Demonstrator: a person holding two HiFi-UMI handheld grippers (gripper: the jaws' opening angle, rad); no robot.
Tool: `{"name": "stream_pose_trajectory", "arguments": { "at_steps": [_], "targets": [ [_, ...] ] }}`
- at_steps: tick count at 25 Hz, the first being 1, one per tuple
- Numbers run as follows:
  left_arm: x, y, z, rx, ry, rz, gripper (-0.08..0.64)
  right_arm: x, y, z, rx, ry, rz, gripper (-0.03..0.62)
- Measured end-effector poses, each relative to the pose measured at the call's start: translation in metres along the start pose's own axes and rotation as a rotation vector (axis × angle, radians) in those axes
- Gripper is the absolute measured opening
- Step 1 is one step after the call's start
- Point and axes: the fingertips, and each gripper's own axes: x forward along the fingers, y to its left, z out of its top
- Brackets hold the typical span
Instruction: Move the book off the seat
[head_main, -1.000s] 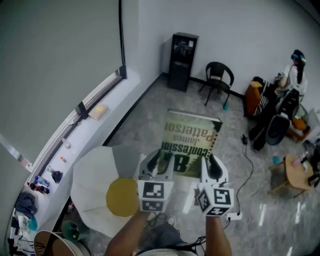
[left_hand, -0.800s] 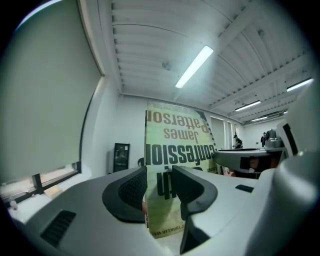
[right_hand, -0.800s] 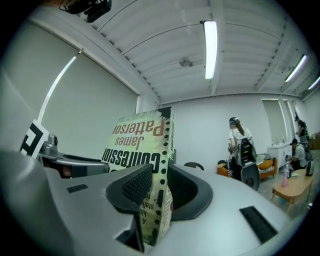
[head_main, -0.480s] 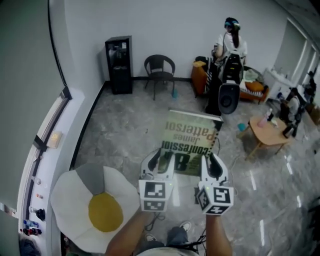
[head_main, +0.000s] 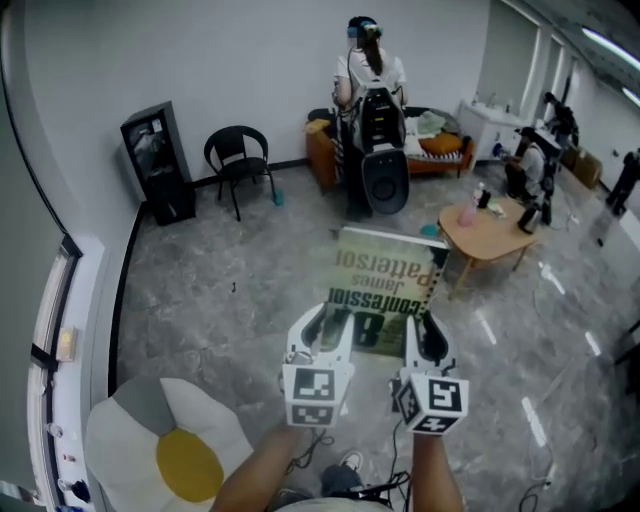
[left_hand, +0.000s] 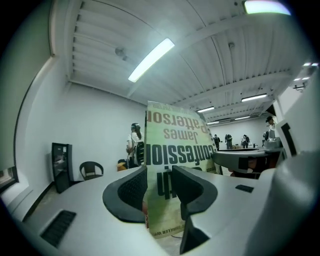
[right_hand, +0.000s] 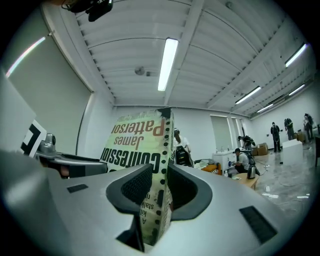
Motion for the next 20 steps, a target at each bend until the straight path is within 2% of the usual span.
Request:
{"name": "stream_pose_trajectory", "arguments": {
  "at_steps": [5,10,15,20],
  "targets": [
    [0.071,-0.073,0.008,0.009,-0.008,-0.080,0.161,0.008,-0.097,0.001,0.005,-0.013,-0.089,0.104],
    [0.118,-0.126,0.014,0.024,-0.014,-0.146,0.161,0.010,-0.163,0.001,0.006,-0.026,-0.158,0.104],
    [0.162,-0.155,0.019,0.029,-0.011,-0.197,0.160,0.024,-0.209,0.003,0.007,-0.027,-0.212,0.103],
    [0.201,-0.166,0.011,0.018,-0.015,-0.242,0.160,0.045,-0.236,-0.007,-0.009,-0.025,-0.256,0.101]
  ]
}}
